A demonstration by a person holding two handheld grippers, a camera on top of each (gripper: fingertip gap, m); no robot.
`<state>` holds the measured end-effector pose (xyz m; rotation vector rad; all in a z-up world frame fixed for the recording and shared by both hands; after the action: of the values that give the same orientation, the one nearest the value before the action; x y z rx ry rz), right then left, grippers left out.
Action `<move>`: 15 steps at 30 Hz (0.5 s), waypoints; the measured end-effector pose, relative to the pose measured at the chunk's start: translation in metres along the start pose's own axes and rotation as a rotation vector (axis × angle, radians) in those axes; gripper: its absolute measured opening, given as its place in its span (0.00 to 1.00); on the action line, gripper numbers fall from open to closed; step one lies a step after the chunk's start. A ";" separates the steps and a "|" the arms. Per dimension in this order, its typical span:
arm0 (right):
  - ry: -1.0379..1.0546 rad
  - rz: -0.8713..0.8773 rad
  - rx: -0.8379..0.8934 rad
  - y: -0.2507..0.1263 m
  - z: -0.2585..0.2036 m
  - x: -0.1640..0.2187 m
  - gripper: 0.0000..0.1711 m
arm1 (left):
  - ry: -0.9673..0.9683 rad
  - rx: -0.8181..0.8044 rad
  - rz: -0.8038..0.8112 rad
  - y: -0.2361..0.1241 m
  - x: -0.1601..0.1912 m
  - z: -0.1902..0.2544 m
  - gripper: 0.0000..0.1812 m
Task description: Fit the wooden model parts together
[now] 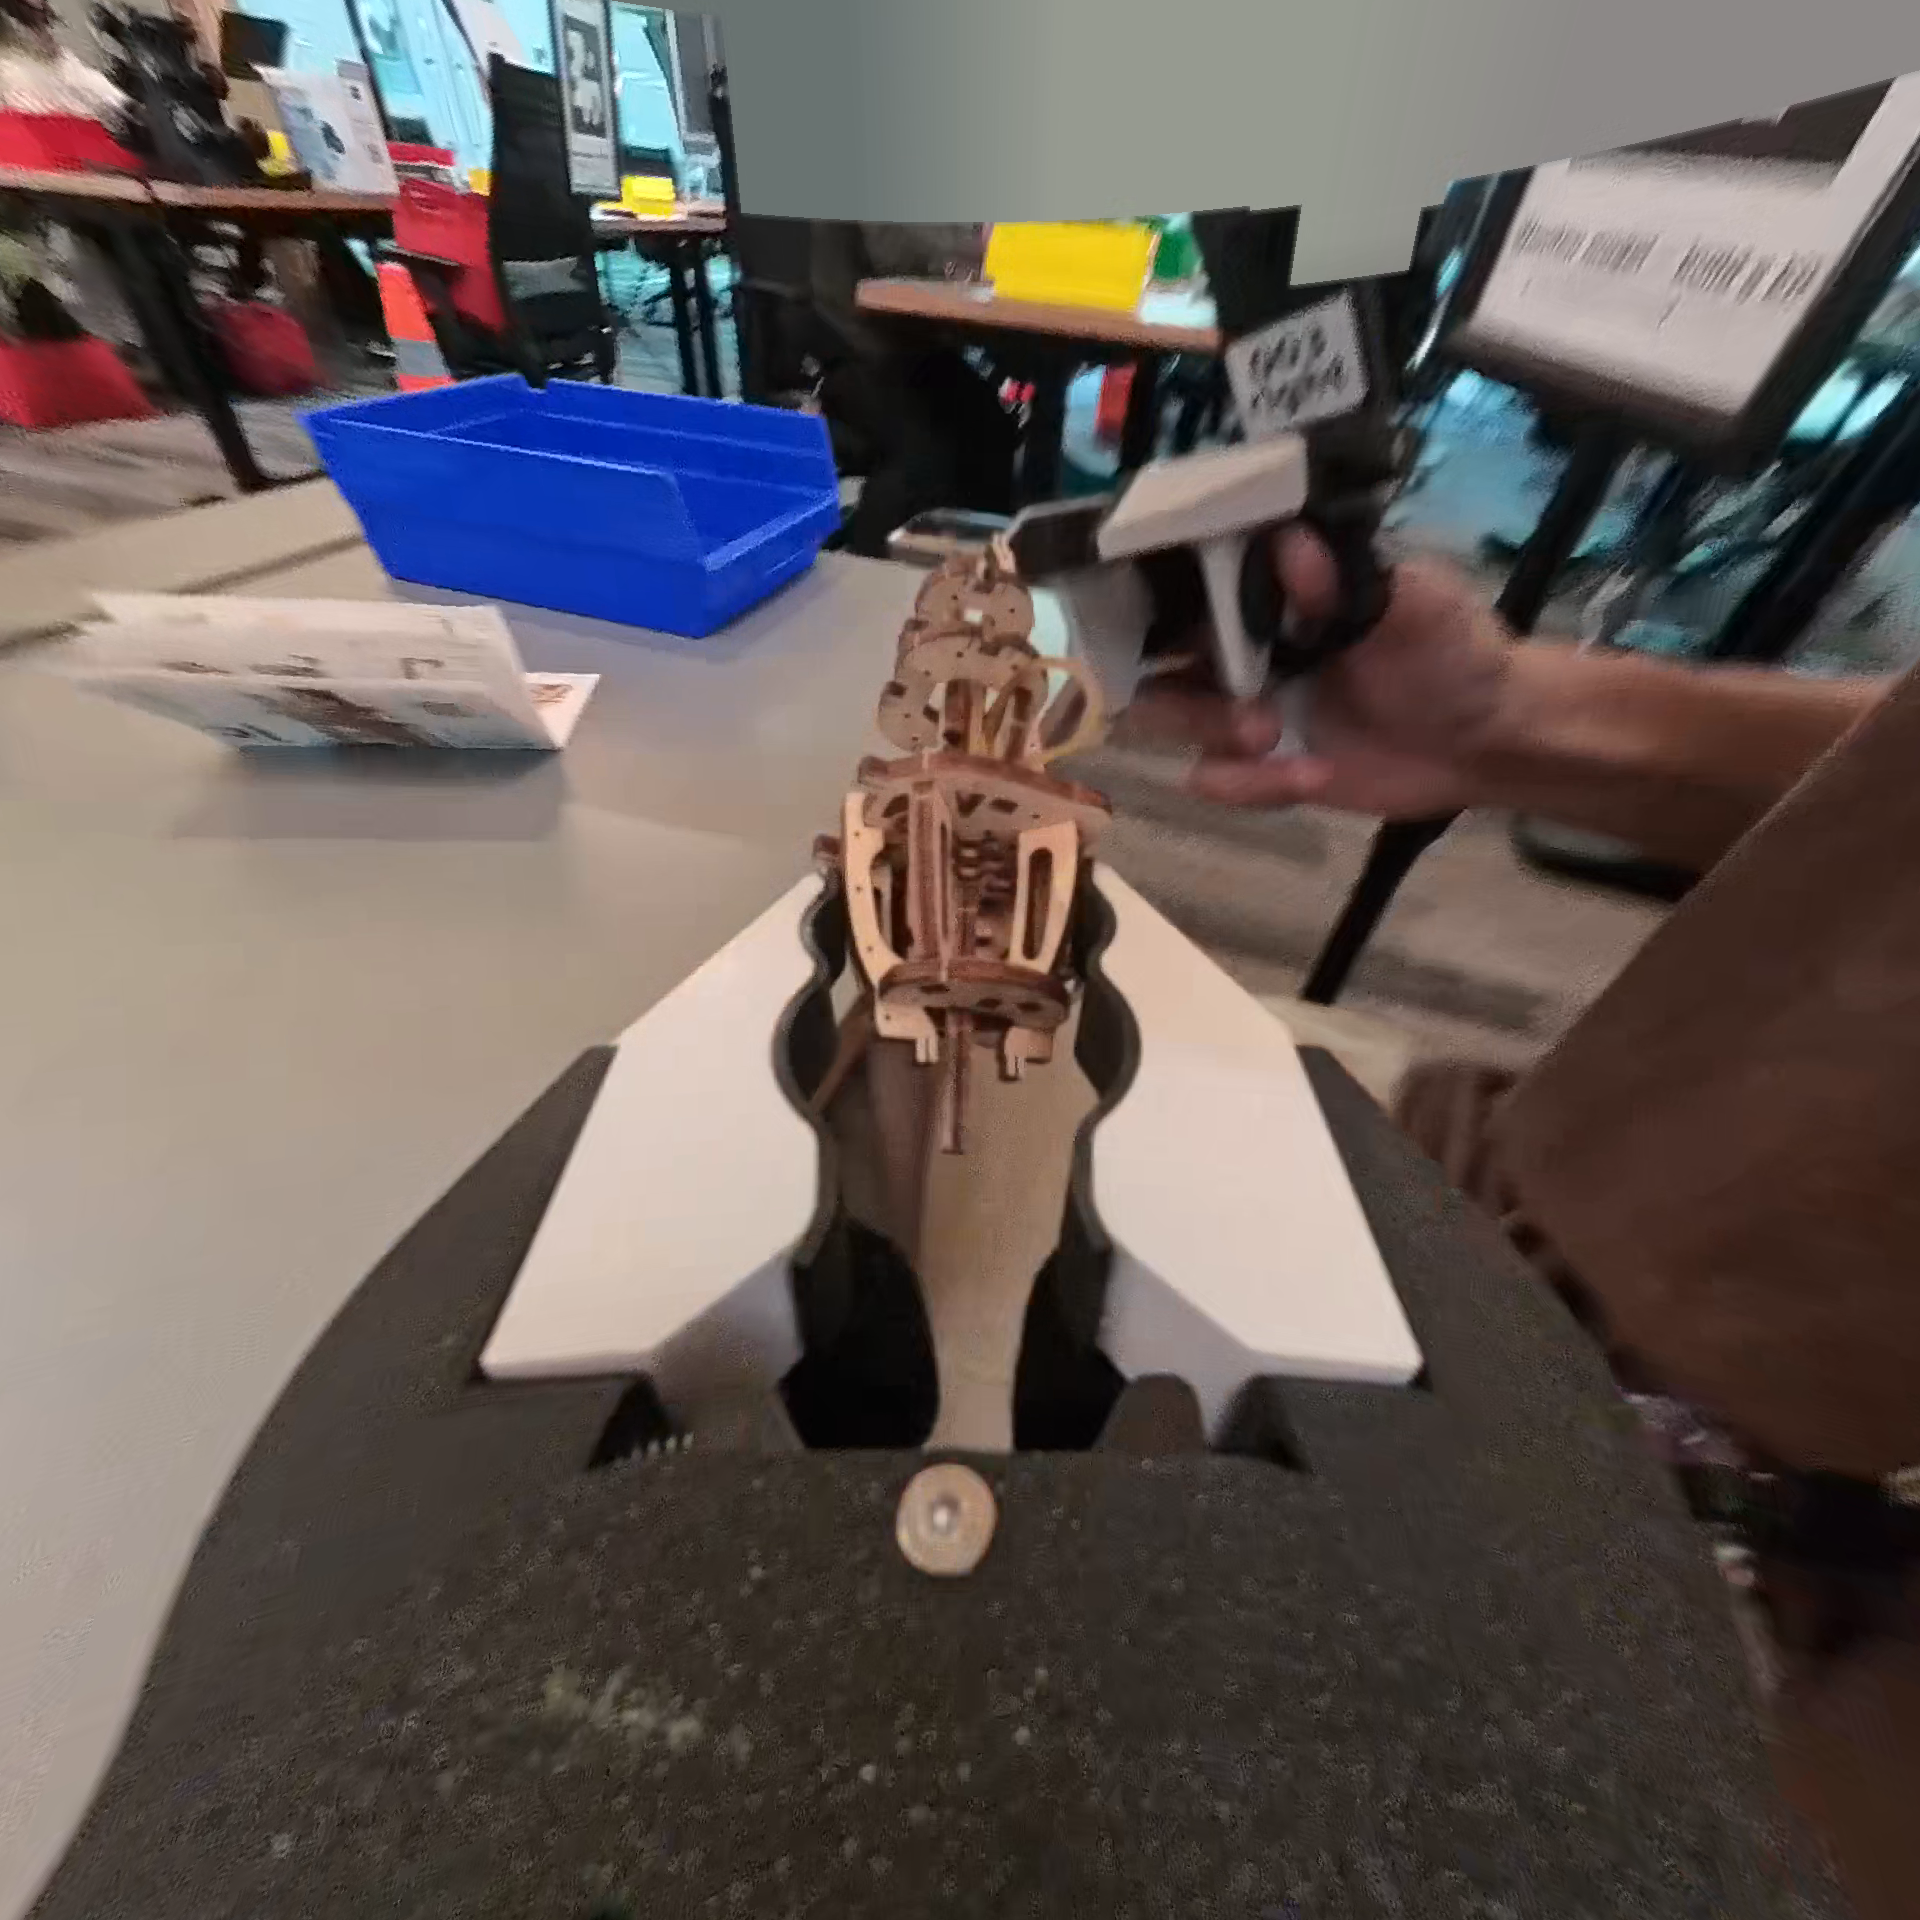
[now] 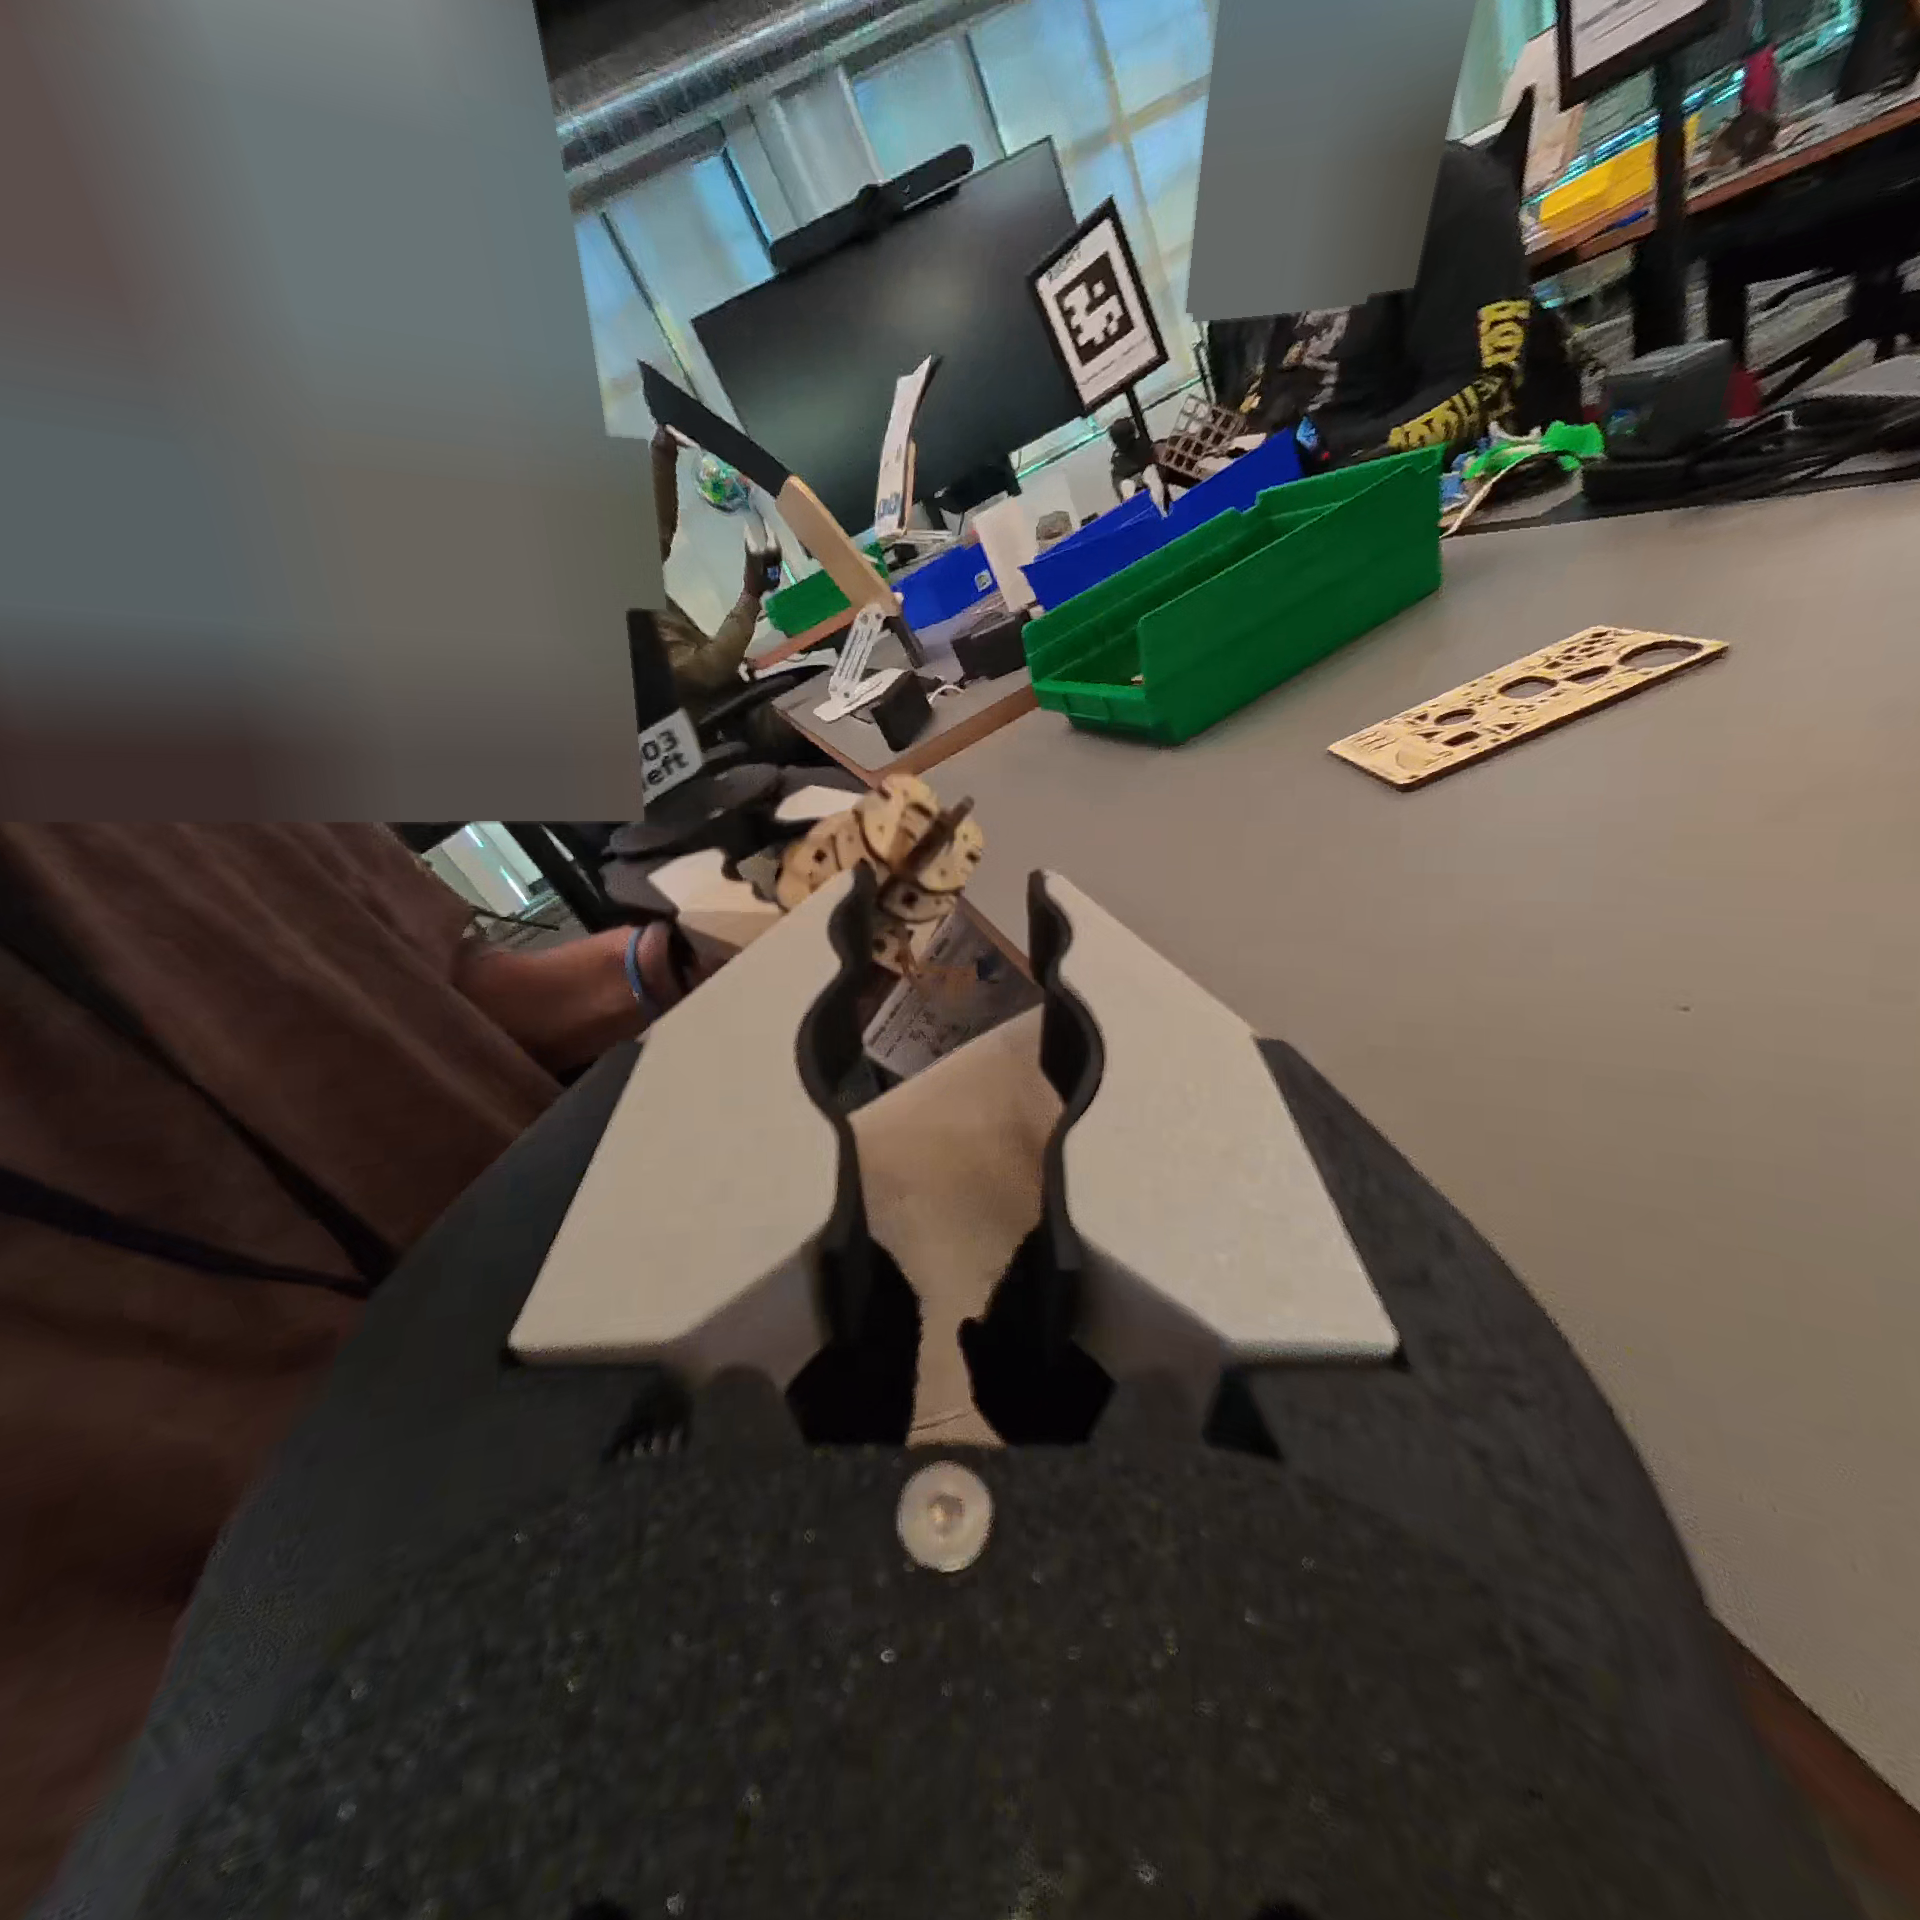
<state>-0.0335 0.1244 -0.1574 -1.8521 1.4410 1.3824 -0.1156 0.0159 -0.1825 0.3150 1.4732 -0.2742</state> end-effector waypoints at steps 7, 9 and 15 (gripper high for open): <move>-0.093 -0.053 -0.027 0.017 -0.017 0.019 0.17 | -0.170 0.074 0.075 0.007 -0.007 0.014 0.23; -0.091 -0.052 -0.030 0.016 -0.017 0.019 0.17 | -0.227 0.089 0.104 0.008 -0.011 0.017 0.23; -0.002 0.034 -0.064 0.015 -0.024 0.009 0.19 | -0.296 0.104 0.122 0.008 -0.012 0.020 0.23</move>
<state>-0.0361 0.0953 -0.1520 -1.8728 1.4498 1.4616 -0.0954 0.0161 -0.1687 0.4274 1.1455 -0.2870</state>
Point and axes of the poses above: each gripper's, where its closed fingertips meet, y out along the fingers, x out of its underside, z = x × y across the jaws, the point moved 4 cm from there along -y, back along the fingers, and after that the axes turned 12 degrees about z, right-handed, at the moved point
